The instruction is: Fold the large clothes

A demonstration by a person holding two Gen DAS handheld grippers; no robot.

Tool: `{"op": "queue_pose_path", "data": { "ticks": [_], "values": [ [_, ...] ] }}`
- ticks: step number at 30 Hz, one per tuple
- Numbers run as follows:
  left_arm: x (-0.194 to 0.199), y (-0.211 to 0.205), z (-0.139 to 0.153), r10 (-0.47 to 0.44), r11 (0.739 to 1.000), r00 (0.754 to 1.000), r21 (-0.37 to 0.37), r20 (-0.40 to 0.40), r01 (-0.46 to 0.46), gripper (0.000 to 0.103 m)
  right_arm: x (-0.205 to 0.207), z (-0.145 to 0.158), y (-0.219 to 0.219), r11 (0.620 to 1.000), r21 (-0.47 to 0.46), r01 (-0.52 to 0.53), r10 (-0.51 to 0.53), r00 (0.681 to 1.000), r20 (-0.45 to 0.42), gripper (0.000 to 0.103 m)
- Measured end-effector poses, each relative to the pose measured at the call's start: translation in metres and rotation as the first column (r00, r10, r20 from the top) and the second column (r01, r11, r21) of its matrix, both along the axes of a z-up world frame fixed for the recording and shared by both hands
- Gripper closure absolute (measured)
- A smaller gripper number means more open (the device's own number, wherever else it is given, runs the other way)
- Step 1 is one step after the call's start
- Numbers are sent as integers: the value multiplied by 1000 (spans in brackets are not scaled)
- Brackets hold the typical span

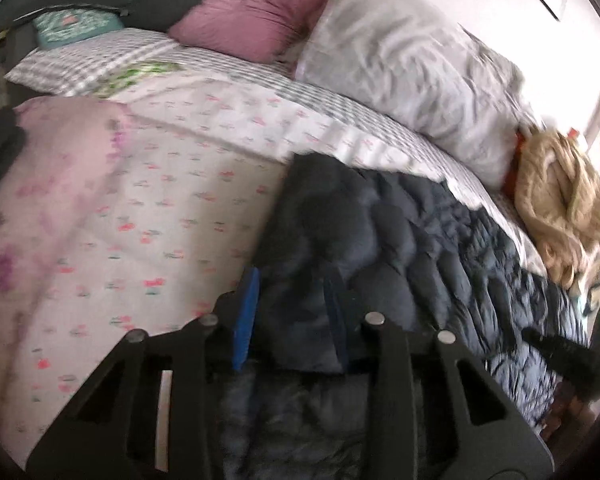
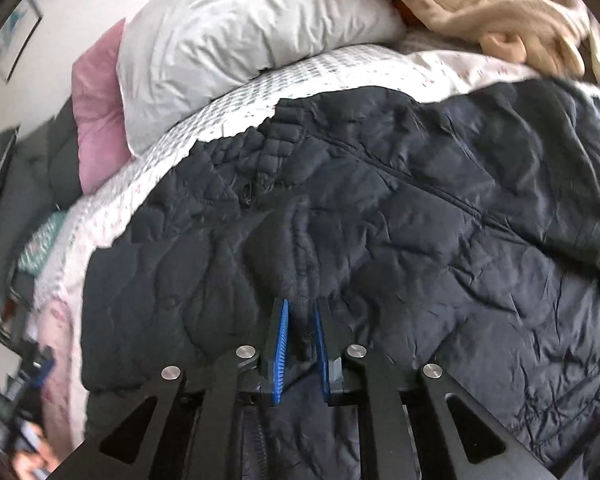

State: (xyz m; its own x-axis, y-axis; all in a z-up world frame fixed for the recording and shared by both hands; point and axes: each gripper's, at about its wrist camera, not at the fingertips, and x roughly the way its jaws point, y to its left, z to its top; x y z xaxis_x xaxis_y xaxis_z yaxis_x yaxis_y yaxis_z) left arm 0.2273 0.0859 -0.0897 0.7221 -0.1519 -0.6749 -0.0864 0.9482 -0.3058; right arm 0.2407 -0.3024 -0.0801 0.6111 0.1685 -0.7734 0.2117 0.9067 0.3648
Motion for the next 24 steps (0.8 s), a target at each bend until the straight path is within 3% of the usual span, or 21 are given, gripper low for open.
{"op": "queue_pose_path", "data": {
  "ticks": [6, 9, 11, 12, 13, 14, 16, 21, 24],
  "values": [
    [13, -38, -52, -35, 987, 982, 145, -188, 63, 67, -5, -4, -2, 1000, -19, -4, 4, 1000, 0, 88],
    [9, -39, -50, -29, 985, 983, 164, -182, 60, 67, -3, -3, -1, 1000, -5, -5, 5, 1000, 3, 88],
    [7, -39, -43, -28, 986, 983, 157, -181, 57, 61, -2, 2, 4, 1000, -20, -21, 22, 1000, 18, 84],
    [5, -38, -41, -27, 988, 984, 147, -178, 54, 51, 0, 4, 7, 999, -28, -19, 20, 1000, 23, 82],
    [2, -38, -38, -26, 989, 984, 136, -174, 50, 38, 1, 6, 13, 998, -43, -38, 39, 999, 31, 72],
    [2, -38, -36, -22, 990, 985, 131, -172, 45, 28, 2, 8, 18, 997, -56, -51, 53, 998, 36, 48],
    [-2, -38, -28, -17, 991, 985, 126, -169, 38, 24, 0, 11, 30, 994, -94, -60, 67, 995, 71, 20],
    [-14, -42, -16, -32, 991, 981, 121, -190, 56, 19, 8, -3, 60, 963, -231, -140, 147, 989, 11, 20],
    [-22, -44, -12, -45, 989, 976, 127, -214, 74, 13, 13, -32, 53, 954, -274, -120, 85, 987, -134, 20]
  ]
}}
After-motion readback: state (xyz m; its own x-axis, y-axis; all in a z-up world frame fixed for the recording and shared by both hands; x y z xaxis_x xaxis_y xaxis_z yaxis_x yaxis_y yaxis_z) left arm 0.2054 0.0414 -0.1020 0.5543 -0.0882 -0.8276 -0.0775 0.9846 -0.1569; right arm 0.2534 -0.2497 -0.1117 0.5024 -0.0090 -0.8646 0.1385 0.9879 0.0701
